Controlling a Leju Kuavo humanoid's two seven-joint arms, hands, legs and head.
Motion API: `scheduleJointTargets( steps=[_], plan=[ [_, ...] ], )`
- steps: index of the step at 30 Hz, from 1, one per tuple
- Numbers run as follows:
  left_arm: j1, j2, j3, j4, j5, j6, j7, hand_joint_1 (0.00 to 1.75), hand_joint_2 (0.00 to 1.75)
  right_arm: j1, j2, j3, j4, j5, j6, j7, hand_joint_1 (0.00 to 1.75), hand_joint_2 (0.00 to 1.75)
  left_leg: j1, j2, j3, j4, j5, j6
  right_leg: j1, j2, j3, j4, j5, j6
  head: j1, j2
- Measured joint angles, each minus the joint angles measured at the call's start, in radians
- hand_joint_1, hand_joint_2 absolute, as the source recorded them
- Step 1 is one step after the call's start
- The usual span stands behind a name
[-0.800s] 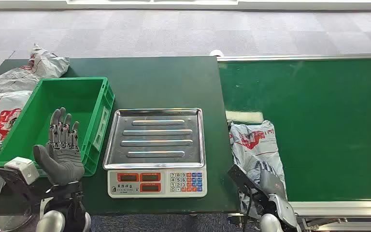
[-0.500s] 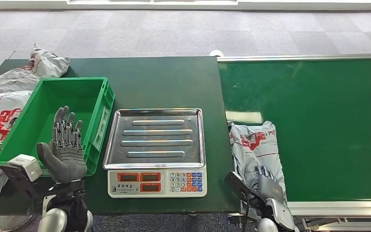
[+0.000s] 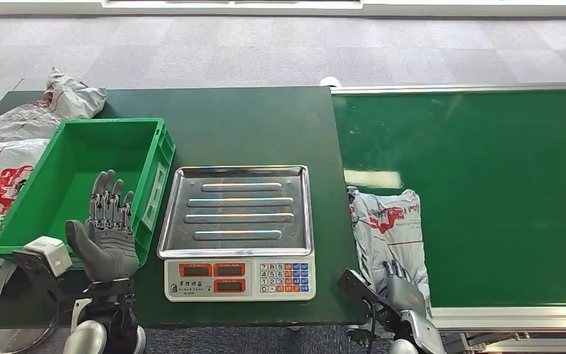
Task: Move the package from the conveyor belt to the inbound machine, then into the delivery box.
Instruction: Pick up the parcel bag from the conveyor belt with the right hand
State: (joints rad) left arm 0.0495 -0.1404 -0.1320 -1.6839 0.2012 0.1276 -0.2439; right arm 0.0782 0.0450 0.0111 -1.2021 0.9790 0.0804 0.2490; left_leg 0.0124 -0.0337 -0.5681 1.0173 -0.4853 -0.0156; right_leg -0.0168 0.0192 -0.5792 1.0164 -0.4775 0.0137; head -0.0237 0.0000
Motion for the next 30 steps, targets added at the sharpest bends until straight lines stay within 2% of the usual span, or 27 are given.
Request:
scheduleJointTargets(
  steps=[6,10,13,19,23,30],
  plan=[
    [0.014,0.0,0.0,0.001,0.009,0.0,-0.004,0.0,0.0,-0.022,0.009,0.007,0.058,-0.03,-0.051,-0.02,0.0,1.75,0.0,0.003,0.004,0.0,-0.001,-0.001,0.001,0.001,0.003,0.0,0.0,0.0,0.0,0.0],
    [0.018,0.0,-0.004,0.005,0.039,0.0,-0.011,0.0,0.0,-0.087,0.022,0.005,0.209,-0.101,-0.163,-0.075,1.75,1.75,0.002,0.013,0.009,-0.001,-0.005,-0.002,0.002,0.01,0.007,-0.001,0.0,-0.003,0.0,0.0],
    [0.014,0.0,-0.015,0.012,0.061,-0.001,-0.011,0.0,0.0,-0.151,0.031,0.002,0.344,-0.128,-0.245,-0.108,1.75,1.75,0.003,0.02,0.018,-0.001,-0.015,-0.002,0.005,0.018,0.019,-0.004,-0.01,-0.004,0.0,0.0],
    [0.002,-0.005,-0.026,0.016,0.077,-0.003,-0.011,0.0,0.0,-0.246,0.038,0.002,0.502,-0.076,-0.323,-0.083,1.75,1.75,0.01,0.022,0.037,-0.002,-0.02,0.001,0.009,0.017,0.037,-0.007,-0.044,-0.004,0.0,0.0],
    [-0.005,-0.013,-0.028,0.012,0.079,-0.003,-0.011,0.0,0.0,-0.286,0.038,0.002,0.549,-0.043,-0.363,-0.068,1.75,1.75,0.01,0.022,0.034,0.0,-0.009,0.006,0.008,0.017,0.031,-0.016,0.001,0.0,0.0,0.0],
    [-0.004,-0.017,-0.028,0.008,0.089,-0.011,-0.006,0.0,0.0,-0.293,0.041,0.002,0.584,0.022,-0.429,-0.055,1.75,1.75,0.01,0.014,0.035,0.001,-0.01,0.007,0.008,0.012,0.034,-0.018,0.001,0.004,0.0,0.0]
  ],
)
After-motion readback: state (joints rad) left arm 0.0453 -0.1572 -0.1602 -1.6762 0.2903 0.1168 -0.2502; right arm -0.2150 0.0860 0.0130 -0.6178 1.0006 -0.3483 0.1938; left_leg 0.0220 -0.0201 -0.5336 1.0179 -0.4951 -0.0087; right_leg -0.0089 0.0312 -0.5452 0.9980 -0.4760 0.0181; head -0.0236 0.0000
